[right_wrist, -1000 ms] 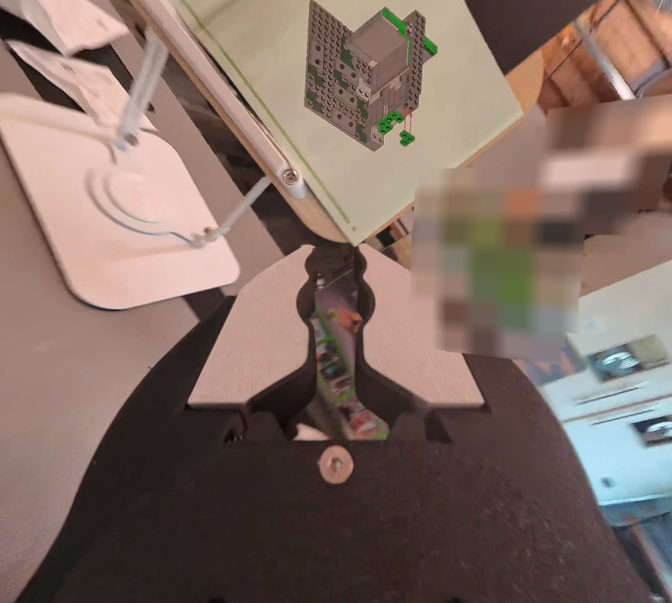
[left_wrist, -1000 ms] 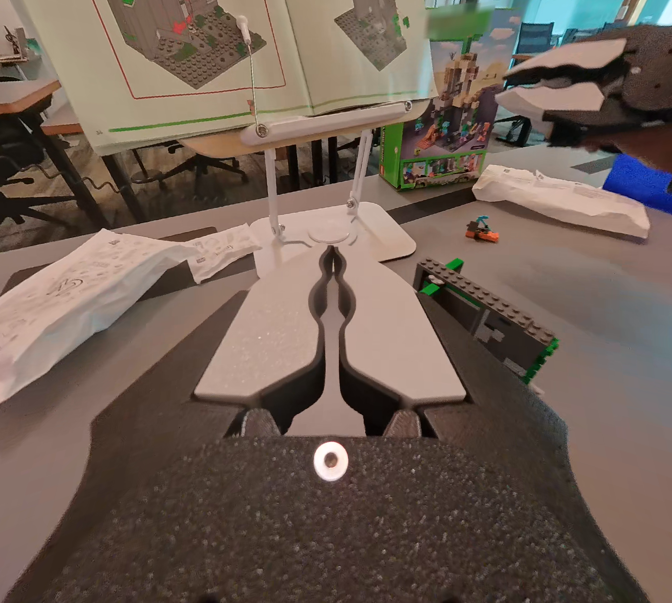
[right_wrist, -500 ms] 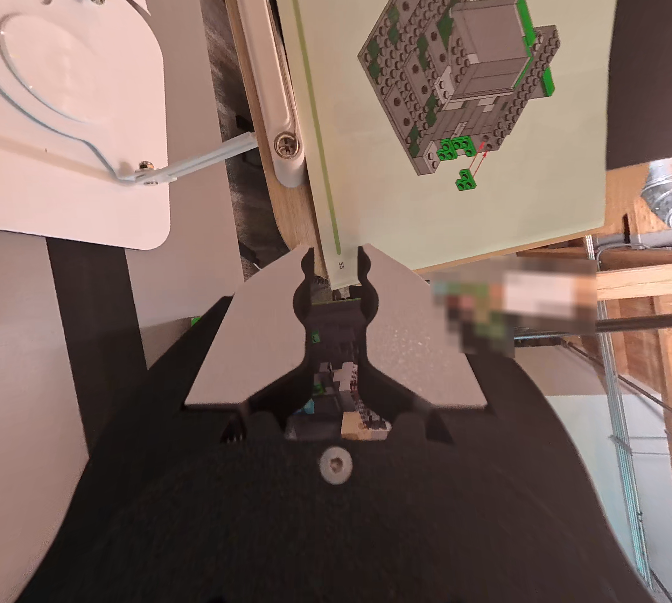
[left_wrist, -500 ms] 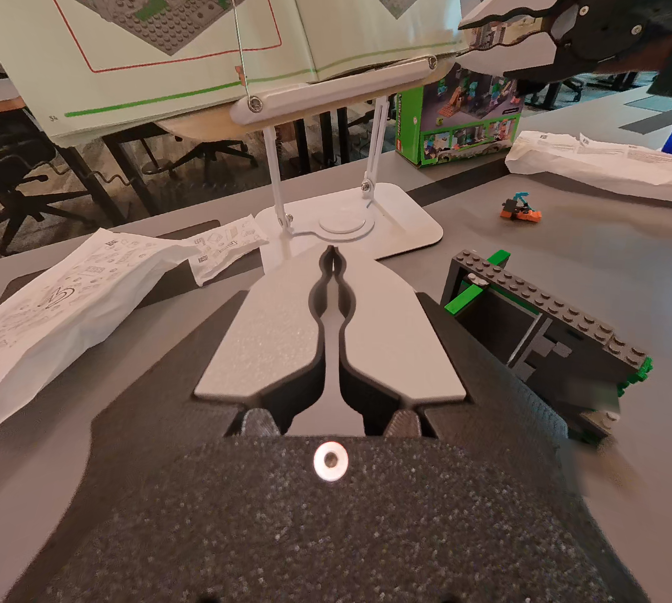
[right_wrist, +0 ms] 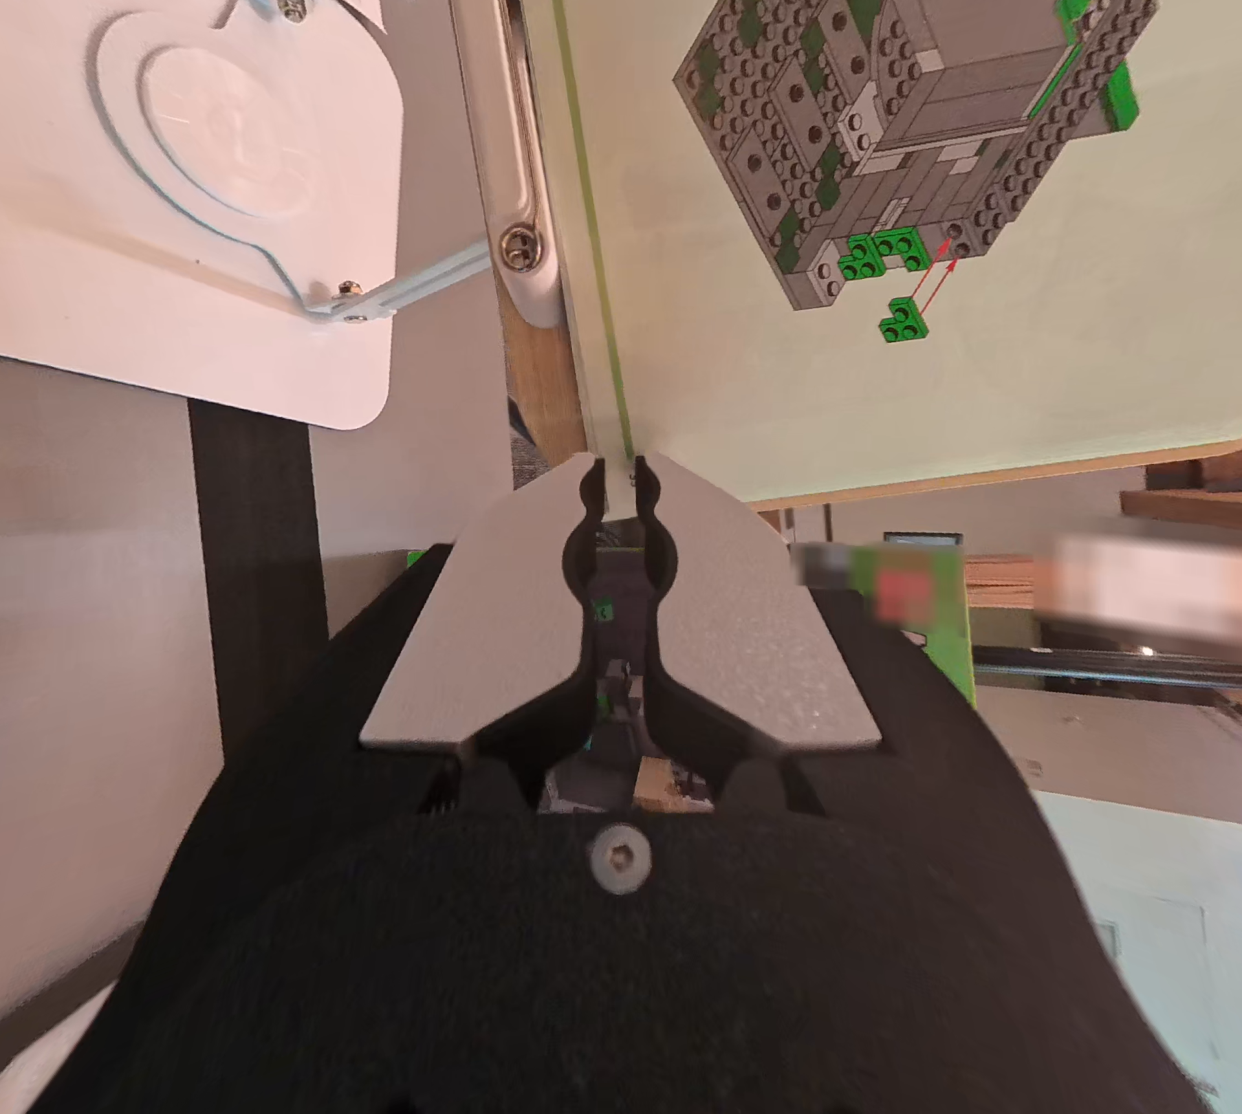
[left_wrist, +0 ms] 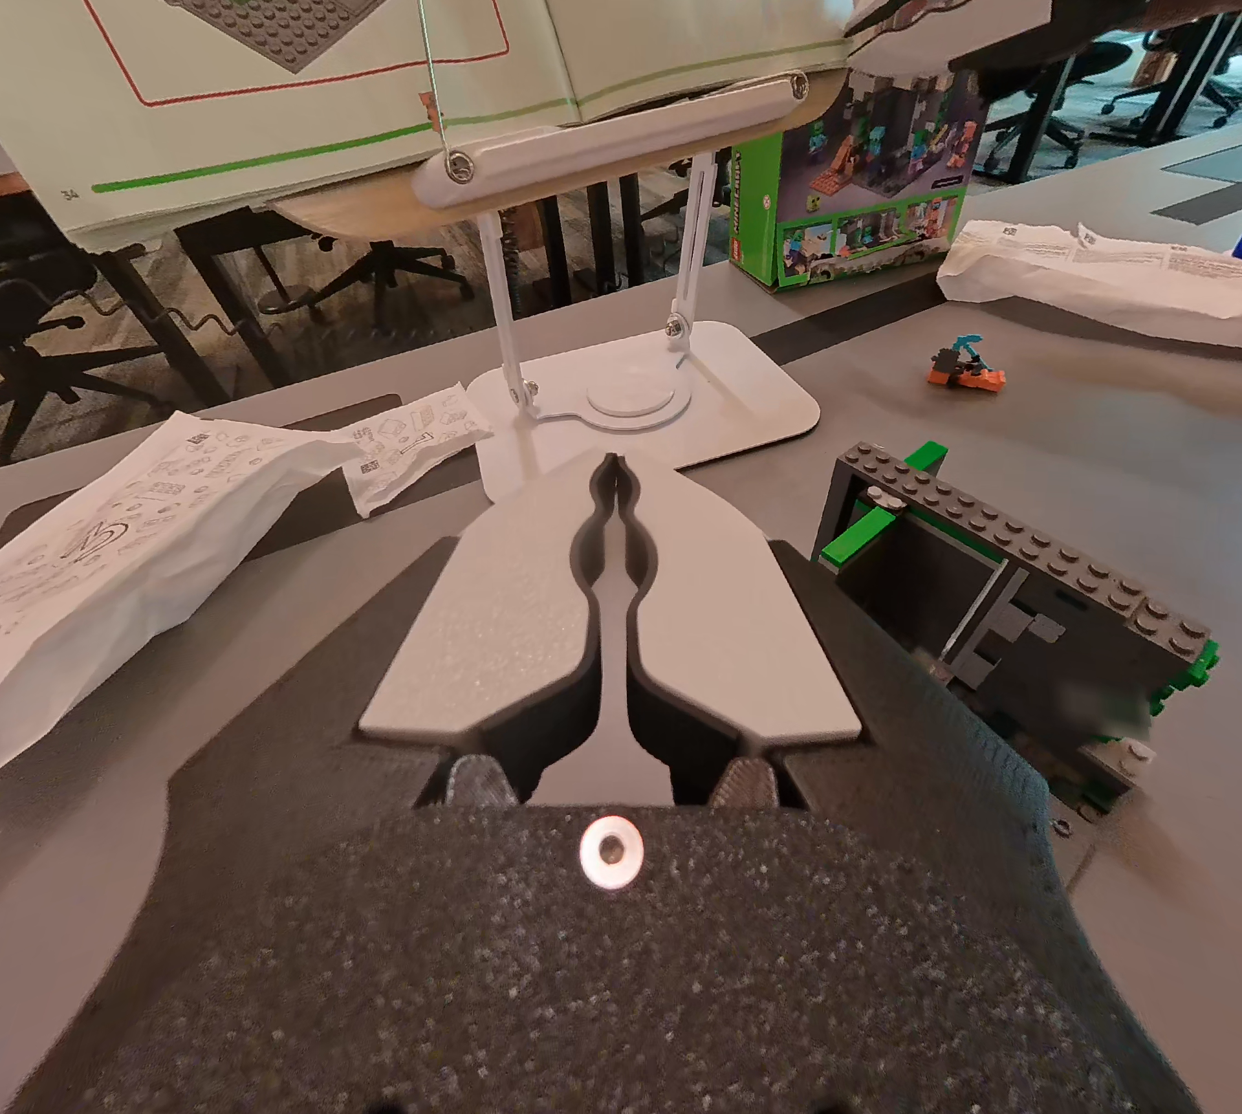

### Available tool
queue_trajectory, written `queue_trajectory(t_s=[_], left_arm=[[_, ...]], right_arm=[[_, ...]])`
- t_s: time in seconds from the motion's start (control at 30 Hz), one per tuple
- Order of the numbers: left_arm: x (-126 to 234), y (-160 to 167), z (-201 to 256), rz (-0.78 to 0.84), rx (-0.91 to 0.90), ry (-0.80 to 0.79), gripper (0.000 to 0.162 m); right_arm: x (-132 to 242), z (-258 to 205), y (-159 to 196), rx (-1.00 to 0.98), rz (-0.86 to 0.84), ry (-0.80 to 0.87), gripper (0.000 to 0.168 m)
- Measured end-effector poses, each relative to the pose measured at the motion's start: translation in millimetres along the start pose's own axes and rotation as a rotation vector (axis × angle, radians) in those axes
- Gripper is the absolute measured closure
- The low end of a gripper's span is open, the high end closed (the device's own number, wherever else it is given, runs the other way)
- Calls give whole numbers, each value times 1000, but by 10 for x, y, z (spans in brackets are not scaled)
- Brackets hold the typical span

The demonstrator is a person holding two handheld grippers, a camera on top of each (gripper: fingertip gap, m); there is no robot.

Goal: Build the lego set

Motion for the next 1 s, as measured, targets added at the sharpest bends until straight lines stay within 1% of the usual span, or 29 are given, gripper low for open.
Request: queue_trajectory(t_s=[0.23,0.3,0.4,0.57,0.63,0.73,0.83,1.0], left_arm=[[-4,26,31,-9,-8,11,162],[-4,32,35,-10,-8,14,162],[-3,39,37,-11,-13,15,162],[-3,57,36,-15,-12,18,162],[-3,60,38,-16,-13,18,162],[-1,65,43,-17,-12,21,162],[-1,71,49,-19,-11,22,162],[-4,73,57,-19,-11,23,162]], right_arm=[[-12,33,23,0,-21,-55,168],[-11,18,24,11,-22,-62,165],[-4,-26,32,53,-21,-60,154],[-19,-19,35,132,-5,2,153],[-27,-1,32,157,-2,28,155],[-27,18,34,168,3,39,167],[-25,32,49,167,-5,36,168],[6,4,31,187,3,39,152]])
Point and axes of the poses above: each gripper's, where its closed fingertips meet, x back along the fingers, y out of its underside, z = x × y across the jaws, the point moved 2 cm from there along x, back along the fingers, and after that the axes turned 15 degrees about y, right-handed, at the moved point
